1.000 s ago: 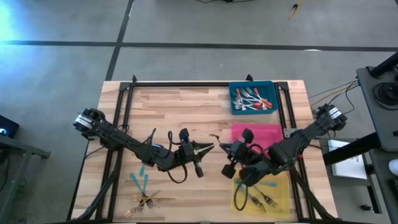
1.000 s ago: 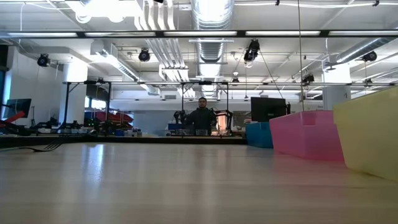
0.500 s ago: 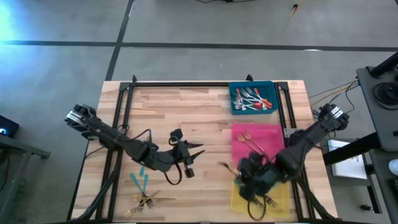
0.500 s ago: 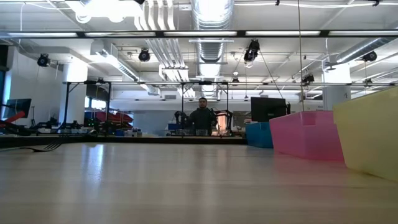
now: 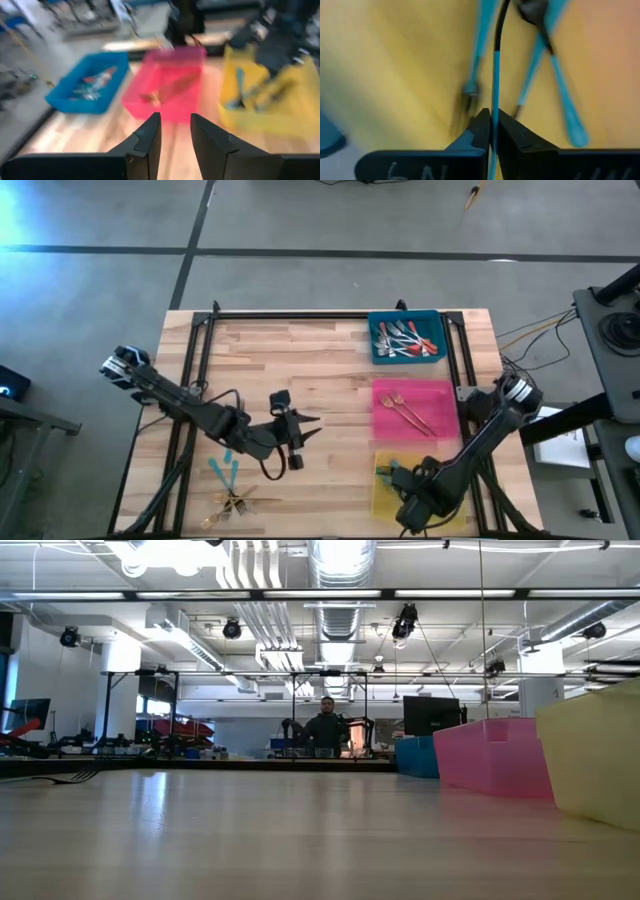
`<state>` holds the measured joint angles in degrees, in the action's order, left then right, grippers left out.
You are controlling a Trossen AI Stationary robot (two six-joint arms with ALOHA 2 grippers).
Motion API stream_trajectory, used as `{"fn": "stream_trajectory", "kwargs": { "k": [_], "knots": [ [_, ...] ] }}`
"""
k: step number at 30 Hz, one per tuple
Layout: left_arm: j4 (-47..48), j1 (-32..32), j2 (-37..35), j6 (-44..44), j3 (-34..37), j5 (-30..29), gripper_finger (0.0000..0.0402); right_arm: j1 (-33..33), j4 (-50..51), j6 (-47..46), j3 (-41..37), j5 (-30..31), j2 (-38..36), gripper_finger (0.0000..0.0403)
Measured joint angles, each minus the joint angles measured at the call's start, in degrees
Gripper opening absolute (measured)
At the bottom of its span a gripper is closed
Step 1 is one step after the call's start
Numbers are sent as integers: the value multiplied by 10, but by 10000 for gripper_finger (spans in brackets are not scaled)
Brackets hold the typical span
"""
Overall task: Sort silverware by color (type)
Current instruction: Put the blue fork into the yellow bin
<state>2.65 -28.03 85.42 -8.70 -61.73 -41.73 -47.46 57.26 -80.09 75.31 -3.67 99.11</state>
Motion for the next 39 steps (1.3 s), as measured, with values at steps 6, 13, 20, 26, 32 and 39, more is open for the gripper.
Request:
{"fn": "stream_trajectory", "kwargs": {
  "k": [6, 13, 20, 26, 32, 39],
  "knots": [
    [301, 0, -5, -184, -93, 123, 88, 0, 11, 16, 0, -13, 24, 27],
    [566, -35, 2, -320, -139, 201, 88, 2, 10, 28, 2, -8, 26, 73],
    [608, -32, 3, -483, -40, 263, 88, 2, 9, -5, 15, -8, 24, 107],
    [614, -26, 0, -625, 91, 311, 88, 0, 8, -46, 25, -6, 24, 104],
    [577, -25, -23, -694, 186, 324, 88, -6, 7, -34, 36, -7, 23, 94],
    [519, -21, -75, -732, 244, 328, 88, -5, 7, -25, 38, 3, 23, 93]
  ]
}}
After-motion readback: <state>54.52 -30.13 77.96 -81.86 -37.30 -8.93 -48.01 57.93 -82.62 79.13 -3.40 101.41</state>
